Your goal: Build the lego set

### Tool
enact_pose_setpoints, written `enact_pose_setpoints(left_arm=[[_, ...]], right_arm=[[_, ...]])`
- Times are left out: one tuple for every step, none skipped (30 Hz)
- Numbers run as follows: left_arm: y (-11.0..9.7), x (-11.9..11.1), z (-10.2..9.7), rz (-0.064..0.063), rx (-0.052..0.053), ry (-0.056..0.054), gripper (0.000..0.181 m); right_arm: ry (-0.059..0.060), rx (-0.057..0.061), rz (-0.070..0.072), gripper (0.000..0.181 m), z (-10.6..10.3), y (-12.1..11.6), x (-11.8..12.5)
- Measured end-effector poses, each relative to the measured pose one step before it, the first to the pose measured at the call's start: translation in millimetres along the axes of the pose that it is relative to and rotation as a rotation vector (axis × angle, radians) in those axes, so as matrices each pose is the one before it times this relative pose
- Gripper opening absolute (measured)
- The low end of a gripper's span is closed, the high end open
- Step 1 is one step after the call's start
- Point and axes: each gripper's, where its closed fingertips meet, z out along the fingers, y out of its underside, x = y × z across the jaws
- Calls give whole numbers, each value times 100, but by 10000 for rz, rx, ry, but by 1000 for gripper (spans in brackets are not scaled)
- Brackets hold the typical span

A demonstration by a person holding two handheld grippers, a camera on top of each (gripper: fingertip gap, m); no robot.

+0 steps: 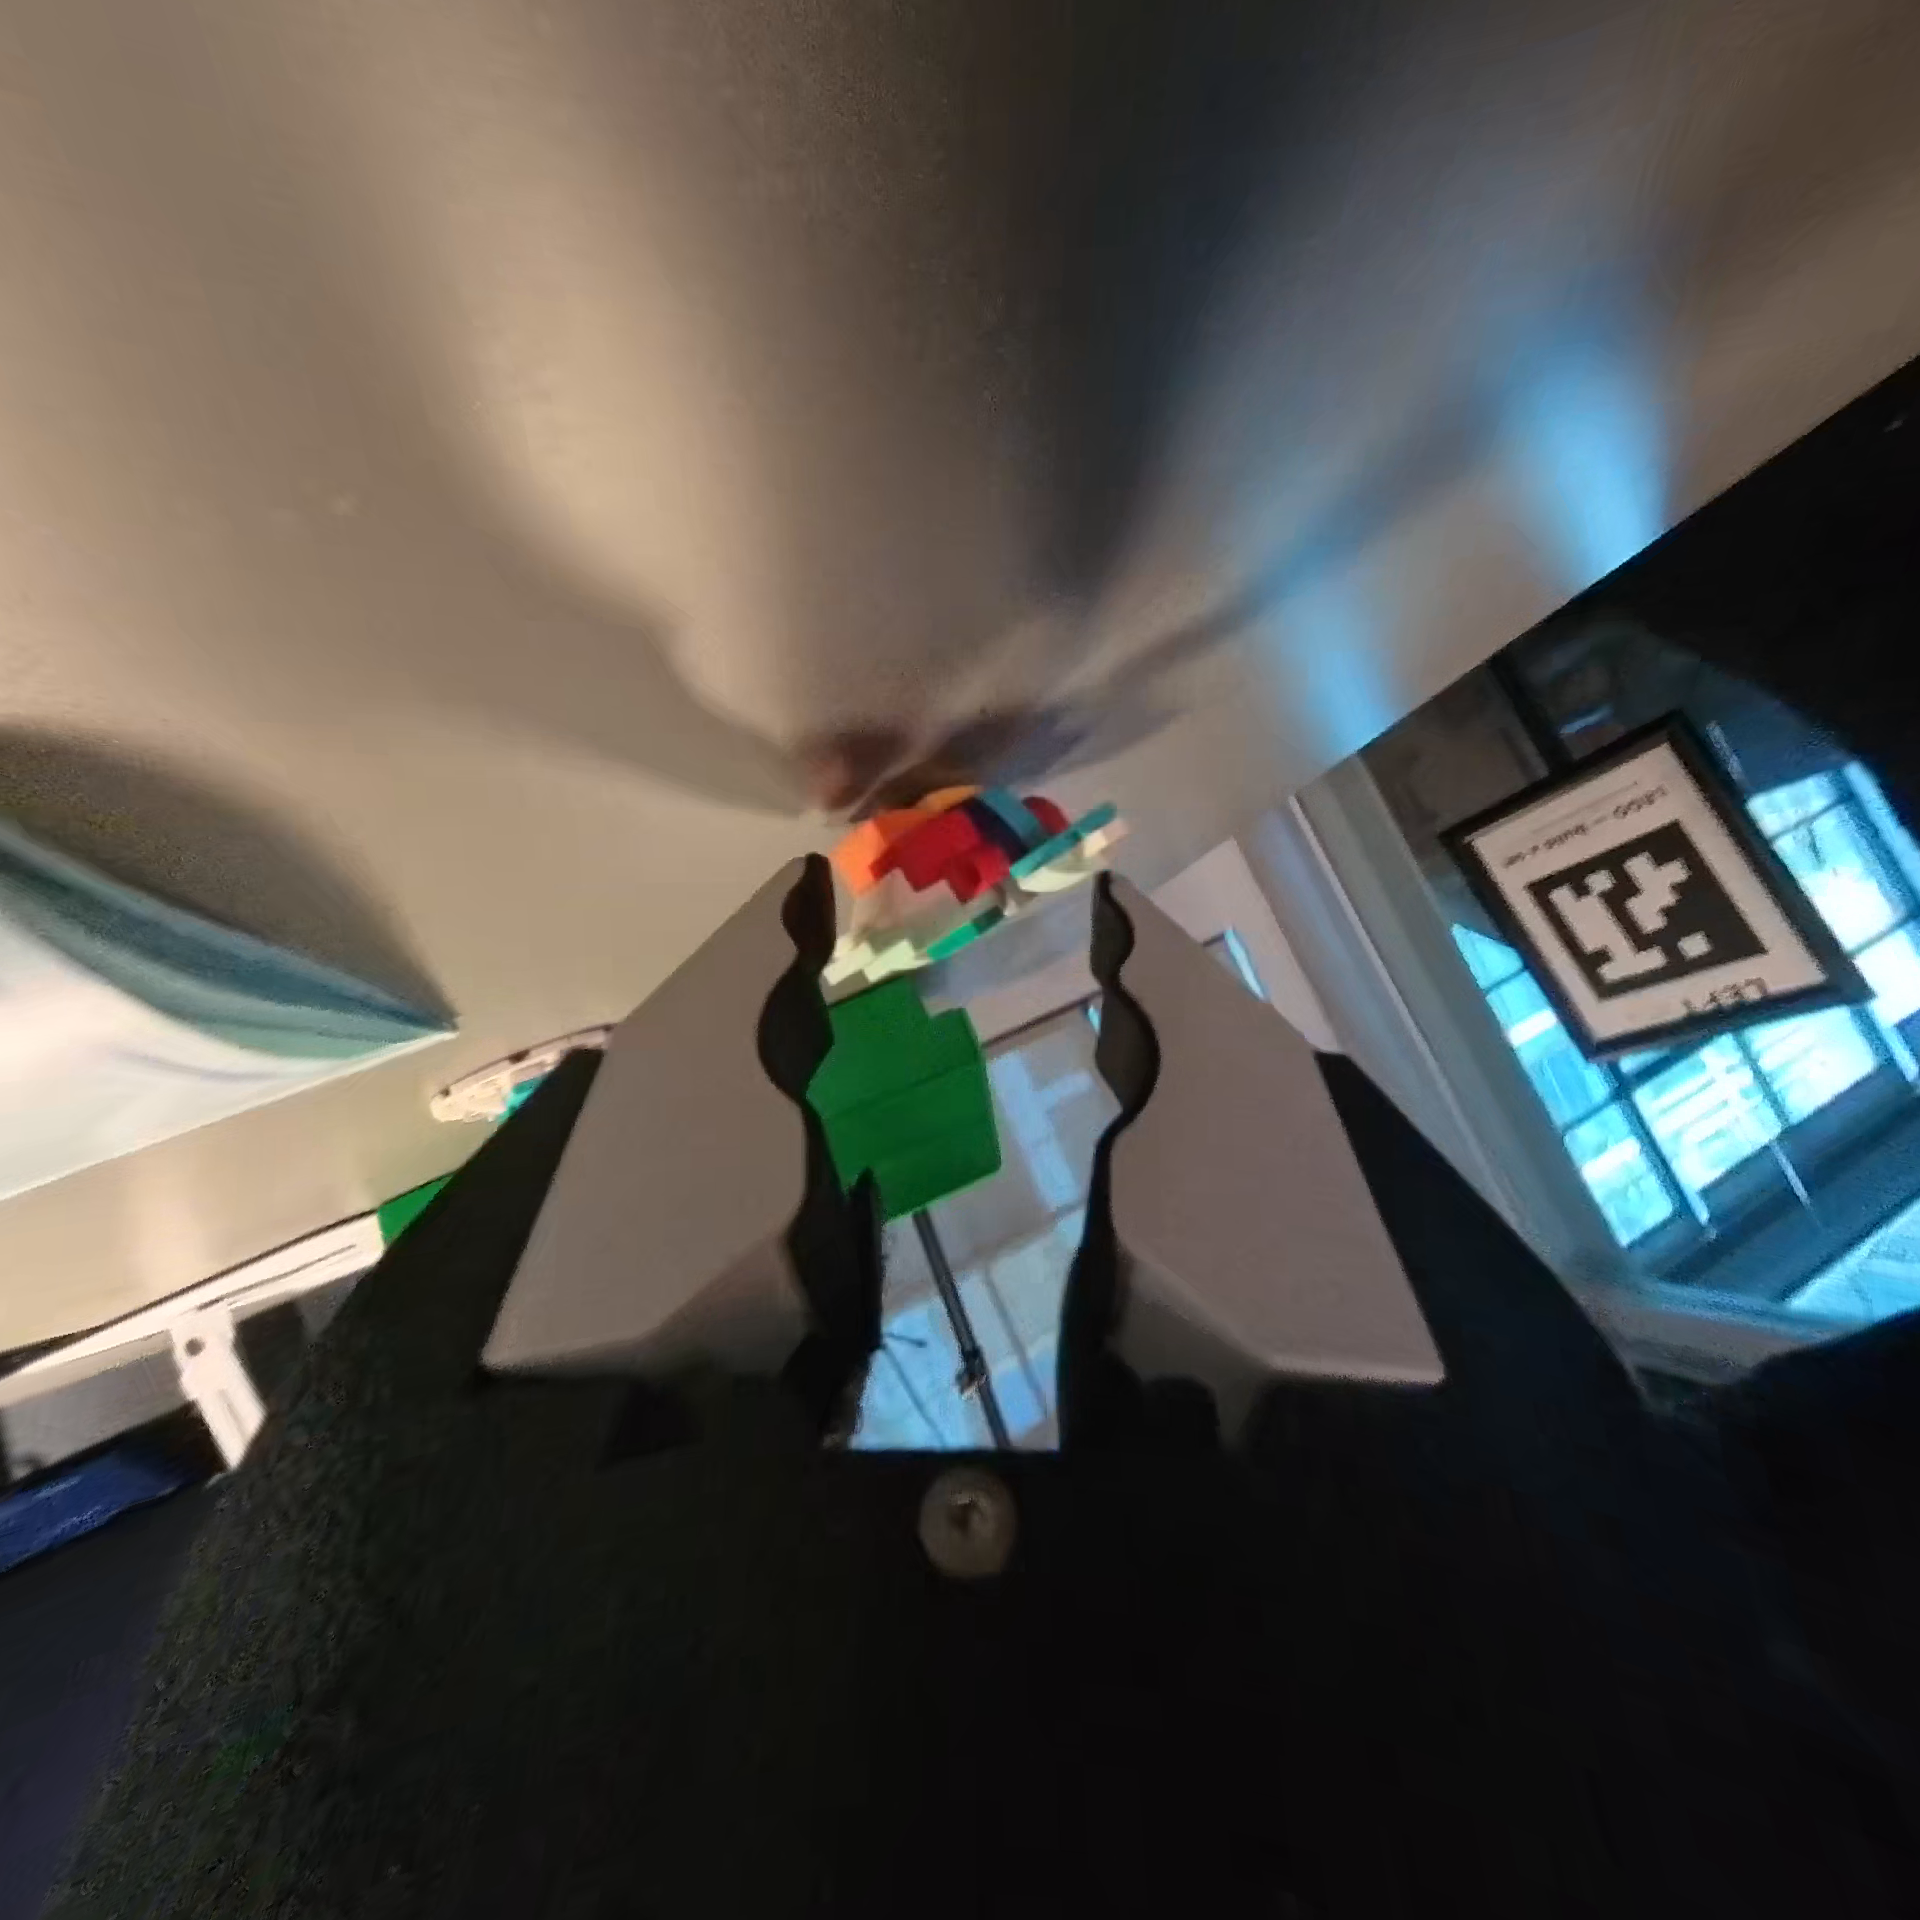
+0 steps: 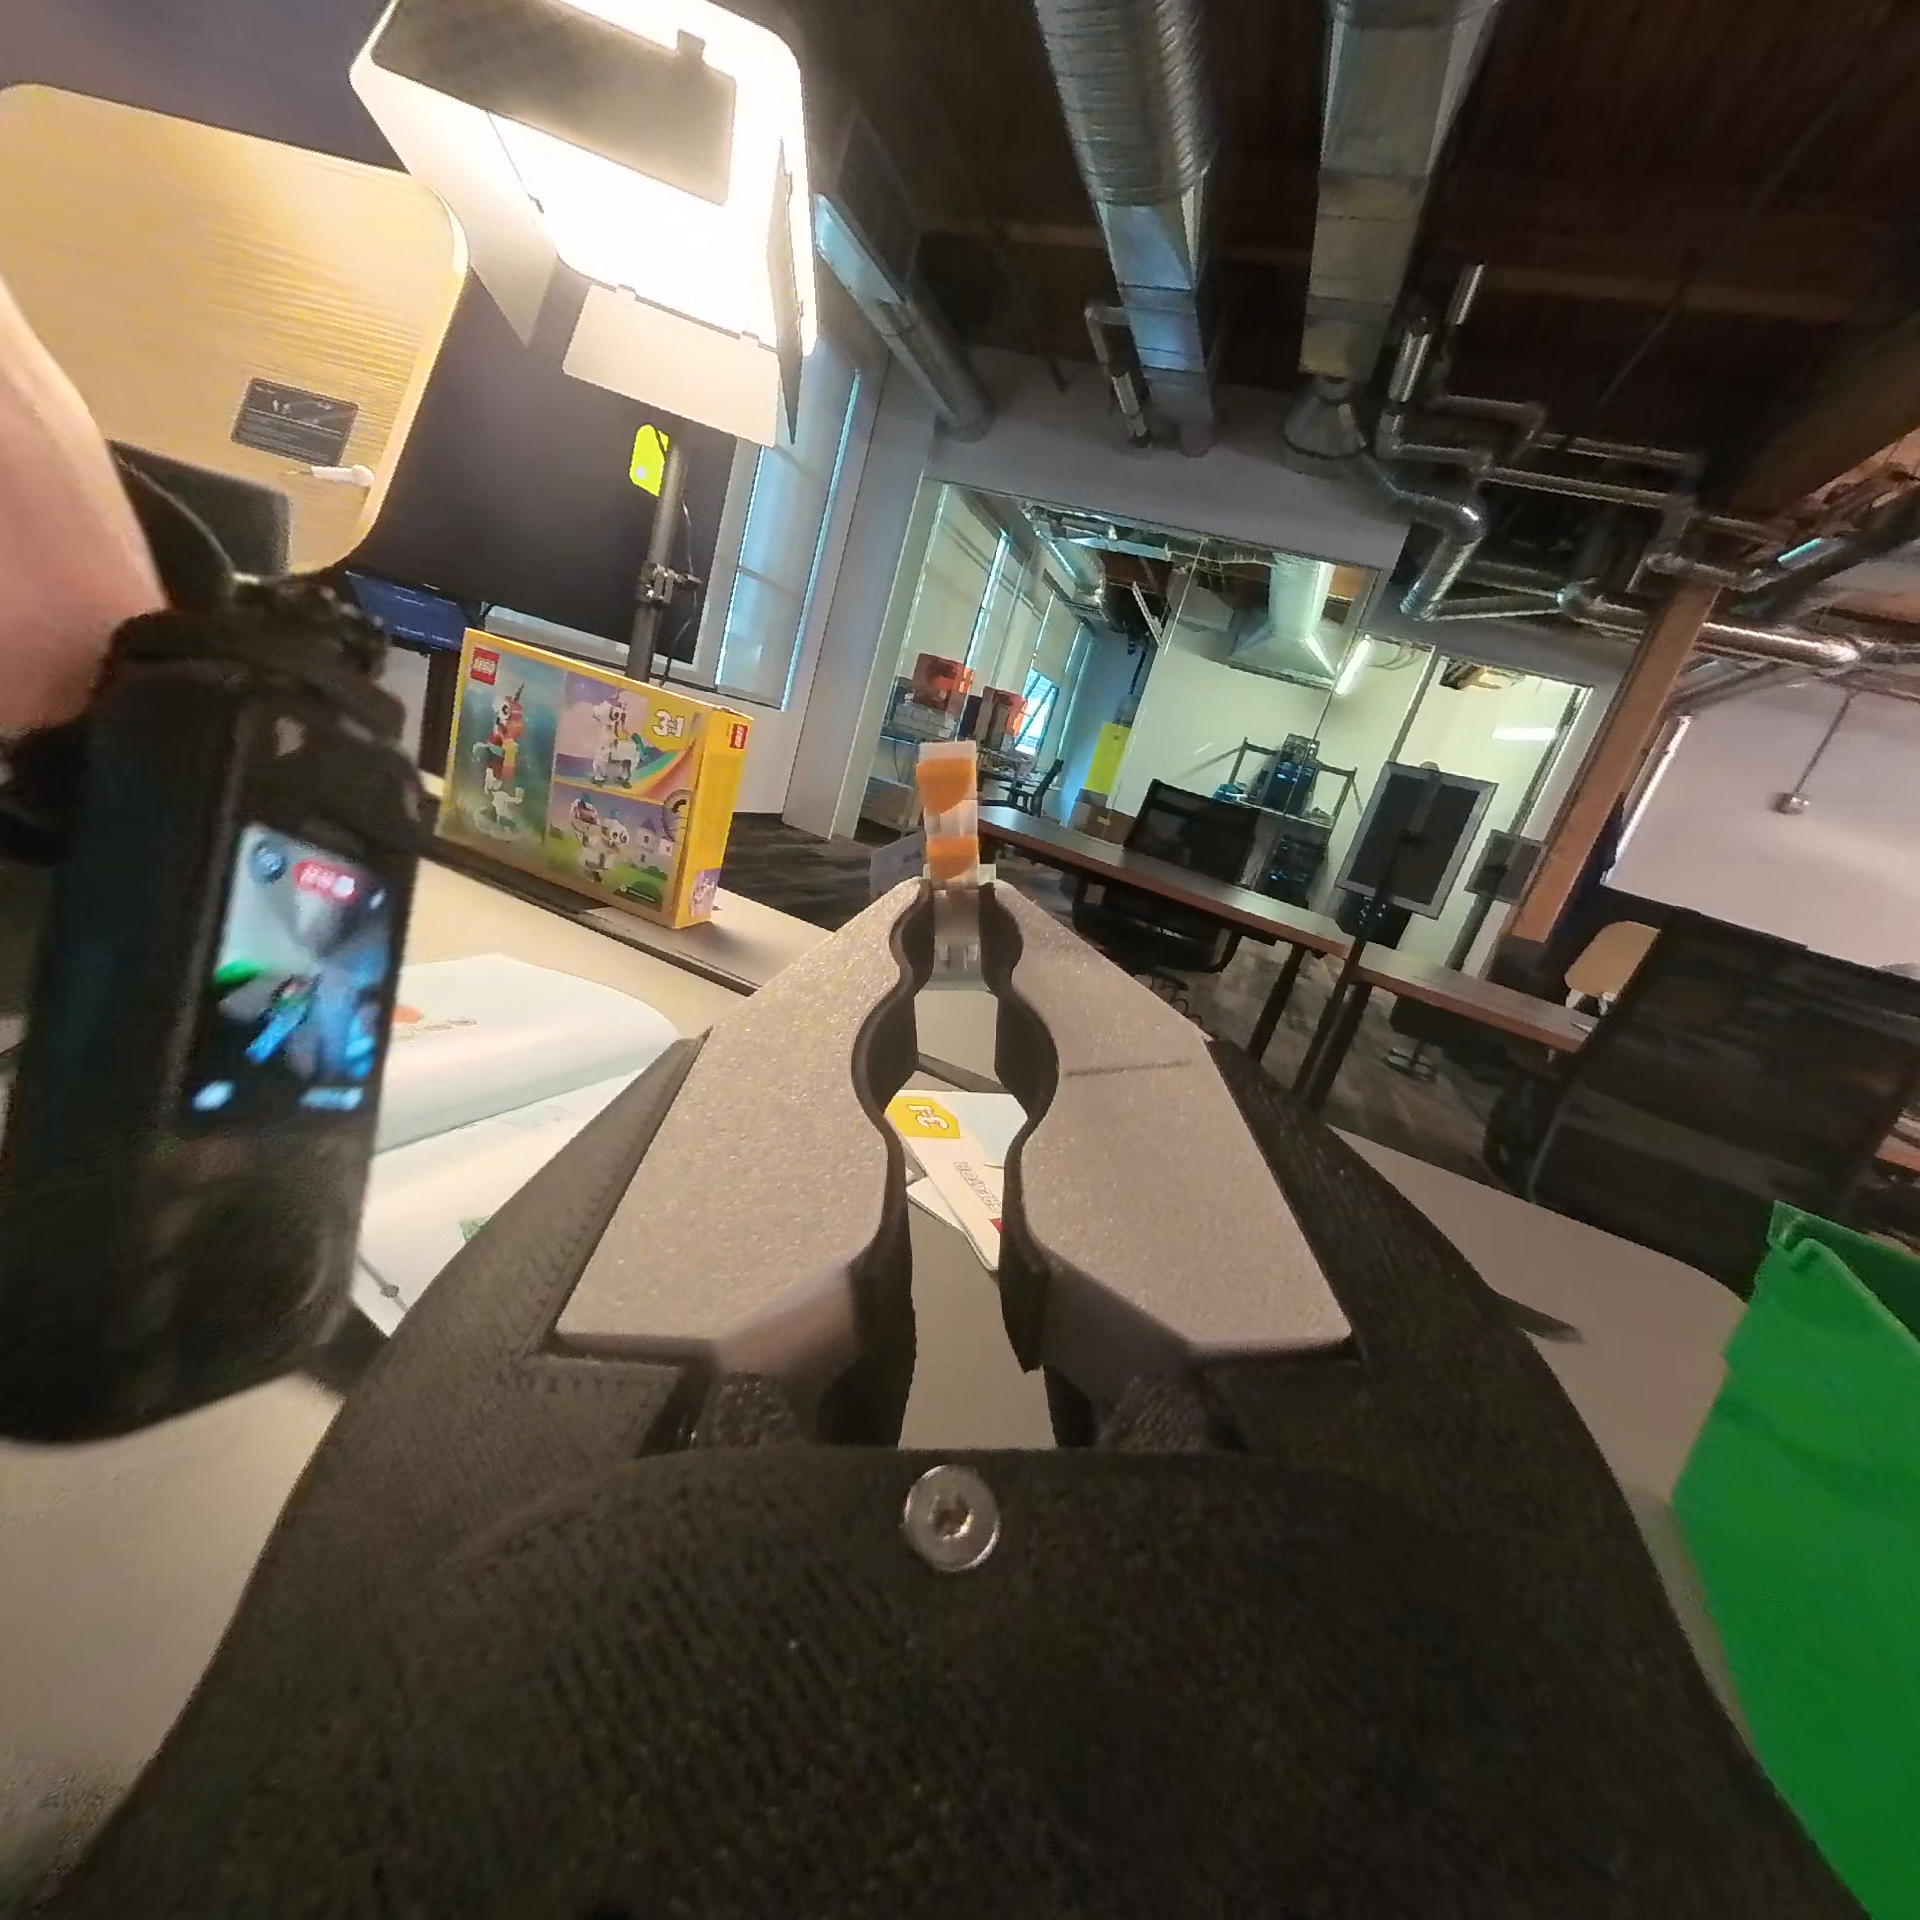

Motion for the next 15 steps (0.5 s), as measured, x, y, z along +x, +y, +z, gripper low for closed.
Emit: enact_pose_setpoints(left_arm=[[-149, -73, -483, -144, 421, 40, 51], [-39, -60, -597, -181, 514, -11, 56], [-30, 65, -728, -149, 694, -1, 60], [-168, 206, -891, -35, 981, 22, 63], [-470, 196, -1093, 42, 1377, -48, 66], [-683, 178, -1253, 40, 1666, -119, 67], [-796, 175, -1345, -24, 1856, -205, 68], [-718, 143, -1356, -89, 1910, -309, 67], [-615, -25, -1398, -99, 1944, -471, 66], [-451, -71, -1392, -234, 1938, -503, 64], [-188, -117, -1374, -498, 1812, -456, 64], [2, -258, -1351, -750, 1688, -405, 65], [218, -311, -1293, -824, 1531, -286, 65], [577, -503, -1200, -775, 1270, -291, 65], [1199, -728, -967, -404, 720, -399, 69]], right_arm=[[-4, 3, 20, 6, -6, -43, 38], [18, 5, 32, 6, 2, -46, 93], [39, -2, 27, 6, -53, 4, 132], [43, 11, 22, 6, -42, -8, 124], [32, 12, 35, 6, -32, -2, 117], [18, -7, 56, 6, 0, 29, 83], [10, -1, 48, 6, 10, 25, 48], [-11, 13, 28, 6, 21, -8, -10], [-27, -1, 13, 6, 43, 22, -65], [-32, -20, -7, 6, 64, 55, -78], [-45, -24, -18, 6, 76, 53, -127], [-57, -14, -20, 6, 63, 41, -156], [-63, -18, -35, 6, 62, 39, -175], [-49, -35, -46, 6, 56, 61, -162], [-34, -27, -40, 6, 49, 49, -126]])
